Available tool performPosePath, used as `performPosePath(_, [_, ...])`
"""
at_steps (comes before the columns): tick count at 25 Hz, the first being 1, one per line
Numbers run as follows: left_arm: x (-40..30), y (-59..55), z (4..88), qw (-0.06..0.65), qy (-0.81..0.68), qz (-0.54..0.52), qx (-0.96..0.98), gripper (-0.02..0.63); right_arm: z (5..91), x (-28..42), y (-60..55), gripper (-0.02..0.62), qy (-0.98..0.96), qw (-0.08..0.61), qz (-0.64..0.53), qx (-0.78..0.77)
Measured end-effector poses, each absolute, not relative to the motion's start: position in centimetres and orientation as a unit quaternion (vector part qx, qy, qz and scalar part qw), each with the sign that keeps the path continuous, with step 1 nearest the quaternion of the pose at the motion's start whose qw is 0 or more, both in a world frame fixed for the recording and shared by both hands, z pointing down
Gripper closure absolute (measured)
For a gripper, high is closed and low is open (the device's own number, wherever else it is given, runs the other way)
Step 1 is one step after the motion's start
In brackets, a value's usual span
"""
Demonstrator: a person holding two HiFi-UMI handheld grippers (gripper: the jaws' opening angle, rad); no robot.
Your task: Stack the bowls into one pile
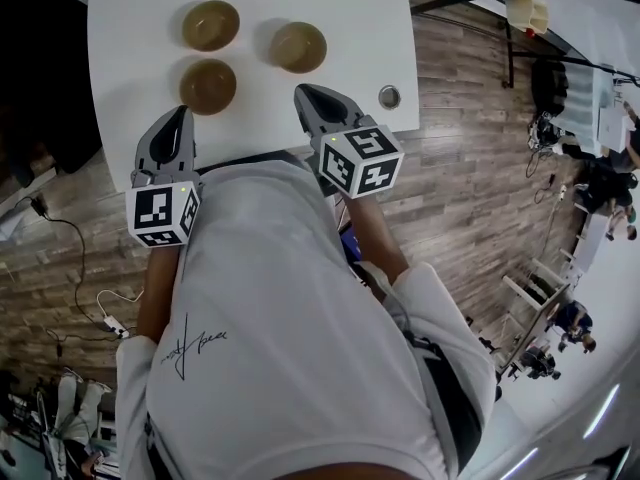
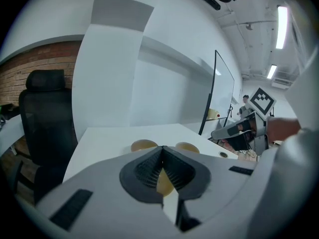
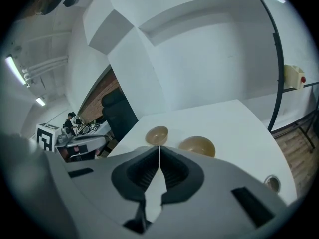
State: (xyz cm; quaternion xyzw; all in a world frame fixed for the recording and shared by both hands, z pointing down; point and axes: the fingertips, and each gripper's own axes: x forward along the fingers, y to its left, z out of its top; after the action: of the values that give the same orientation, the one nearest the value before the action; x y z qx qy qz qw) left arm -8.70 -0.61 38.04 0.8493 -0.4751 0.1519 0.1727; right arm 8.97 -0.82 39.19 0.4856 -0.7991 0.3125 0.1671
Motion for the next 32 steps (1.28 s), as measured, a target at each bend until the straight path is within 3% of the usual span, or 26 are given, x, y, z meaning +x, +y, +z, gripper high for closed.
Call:
performPosePath(15, [-6.9,-3.2,38.8,0.189,-0.470,0.167,0.846,0.598,45.3,14.0,-4.4,0.580,-0.750,0.223,0.334,0.525])
performPosePath(19, [-7.2,-3.6,39.0,0.195,-0.473,0.165,0.844,0.598,46.3,14.7,-5.1,0.528,-0.742,0.233,0.339,0.529])
performPosePath(32, [-7.1,-3.3,39.2,0.198,-0.470,0.158,0.846,0.598,49.9,17.3,-6.6,0.515,-0.700,0.231,0.392,0.551])
